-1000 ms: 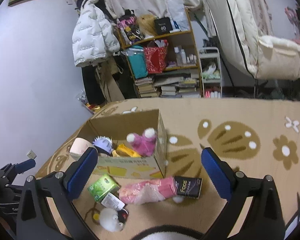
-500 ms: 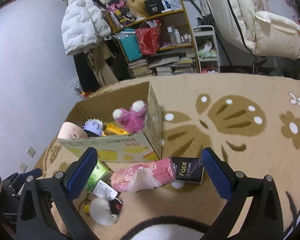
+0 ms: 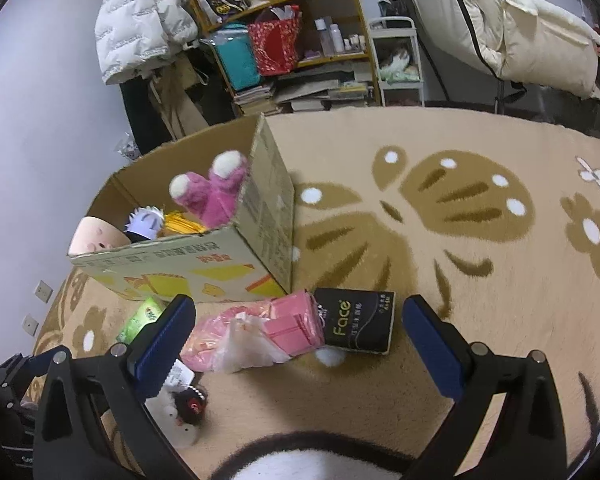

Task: Organize soft objects
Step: 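Move both tools back toward the remaining items beside the box, then grasp the white pompom keychain with the left gripper while the right grasps the black Face tissue box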

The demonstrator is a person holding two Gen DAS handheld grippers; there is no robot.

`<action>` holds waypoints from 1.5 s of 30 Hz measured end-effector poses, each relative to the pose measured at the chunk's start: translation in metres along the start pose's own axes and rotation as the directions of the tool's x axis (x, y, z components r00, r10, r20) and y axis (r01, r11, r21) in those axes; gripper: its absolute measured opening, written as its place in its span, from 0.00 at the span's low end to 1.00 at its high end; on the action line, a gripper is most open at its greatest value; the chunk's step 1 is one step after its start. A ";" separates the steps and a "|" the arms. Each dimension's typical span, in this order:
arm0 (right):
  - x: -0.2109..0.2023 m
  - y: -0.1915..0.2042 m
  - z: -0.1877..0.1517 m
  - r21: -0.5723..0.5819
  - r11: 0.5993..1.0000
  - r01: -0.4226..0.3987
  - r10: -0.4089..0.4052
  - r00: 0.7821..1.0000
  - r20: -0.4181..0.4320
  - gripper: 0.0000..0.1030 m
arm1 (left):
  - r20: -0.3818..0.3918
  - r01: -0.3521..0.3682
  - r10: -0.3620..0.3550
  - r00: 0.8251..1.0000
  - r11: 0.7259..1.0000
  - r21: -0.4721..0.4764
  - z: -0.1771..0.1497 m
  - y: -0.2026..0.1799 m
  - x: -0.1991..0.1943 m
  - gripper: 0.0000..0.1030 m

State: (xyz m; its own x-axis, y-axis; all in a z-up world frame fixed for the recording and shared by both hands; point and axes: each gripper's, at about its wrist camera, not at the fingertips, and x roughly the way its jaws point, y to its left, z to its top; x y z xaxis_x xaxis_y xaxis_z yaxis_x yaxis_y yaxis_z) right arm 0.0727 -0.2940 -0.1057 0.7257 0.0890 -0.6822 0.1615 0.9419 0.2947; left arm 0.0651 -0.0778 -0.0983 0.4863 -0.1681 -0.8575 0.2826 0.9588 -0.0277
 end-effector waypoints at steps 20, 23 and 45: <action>0.033 -0.021 -0.002 0.072 0.996 0.048 -0.041 0.995 -0.090 0.98 | -0.139 0.062 -0.059 0.989 0.998 0.017 -0.012 -0.019 0.040 0.99; 0.037 -0.025 -0.002 0.085 0.995 0.056 -0.048 0.994 -0.099 0.93 | -0.156 0.059 -0.054 0.986 0.998 0.031 -0.013 -0.024 0.047 0.99; 0.057 -0.052 0.000 0.214 0.976 0.045 -0.014 0.989 -0.146 0.83 | -0.235 0.086 -0.060 0.970 0.991 0.101 -0.024 -0.053 0.069 0.29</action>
State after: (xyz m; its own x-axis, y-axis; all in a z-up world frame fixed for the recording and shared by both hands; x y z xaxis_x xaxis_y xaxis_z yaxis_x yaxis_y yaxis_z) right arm 0.1060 -0.3379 -0.1598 0.6180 0.1222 -0.7766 0.3332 0.8540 0.3996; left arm 0.0637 -0.1348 -0.1681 0.2603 -0.1665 -0.9511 0.4055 0.9128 -0.0488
